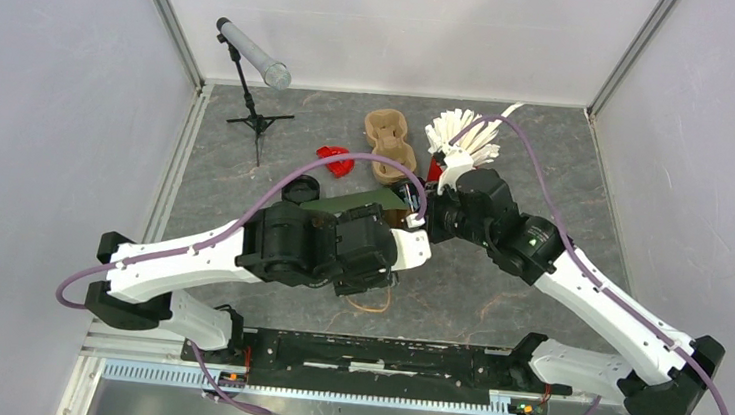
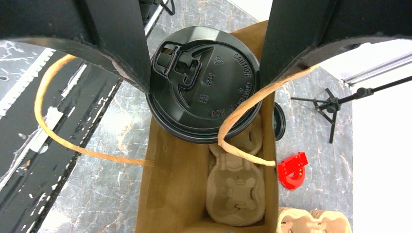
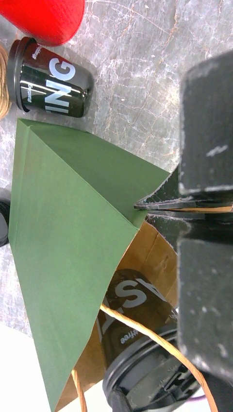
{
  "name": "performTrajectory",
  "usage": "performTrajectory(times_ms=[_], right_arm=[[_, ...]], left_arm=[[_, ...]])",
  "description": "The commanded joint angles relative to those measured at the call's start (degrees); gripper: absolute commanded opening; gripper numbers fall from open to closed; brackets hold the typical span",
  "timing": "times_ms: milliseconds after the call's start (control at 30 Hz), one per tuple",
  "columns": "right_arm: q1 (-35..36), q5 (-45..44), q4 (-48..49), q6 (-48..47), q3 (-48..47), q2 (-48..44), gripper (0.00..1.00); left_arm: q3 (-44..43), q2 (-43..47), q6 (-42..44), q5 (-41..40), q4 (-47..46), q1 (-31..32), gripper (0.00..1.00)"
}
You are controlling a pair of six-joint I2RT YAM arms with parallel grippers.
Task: Pack the takeout coffee
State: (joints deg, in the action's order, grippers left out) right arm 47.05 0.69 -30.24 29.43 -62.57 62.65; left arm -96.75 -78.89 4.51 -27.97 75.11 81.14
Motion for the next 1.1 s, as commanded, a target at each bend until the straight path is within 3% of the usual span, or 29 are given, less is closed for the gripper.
performTrajectory(times_ms=[0, 300, 1067], right_arm=[[-0.97, 4.55, -3.68, 0.84, -3.9, 0.28, 0.0], [-1.69, 5.18, -6.01, 1.17, -3.2, -2.47, 0.0], [-2.22, 8.19, -3.92, -0.78, 2.03, -6.1, 0.0]], left_arm=[[0.17, 1.16, 4.15, -3.07, 0.28, 0.46, 0.4], [-0.68, -0.79, 6.29, -3.41, -0.28, 1.67, 0.4], [15.44, 2.25, 10.61, -3.13, -10.71, 1.92, 0.4]])
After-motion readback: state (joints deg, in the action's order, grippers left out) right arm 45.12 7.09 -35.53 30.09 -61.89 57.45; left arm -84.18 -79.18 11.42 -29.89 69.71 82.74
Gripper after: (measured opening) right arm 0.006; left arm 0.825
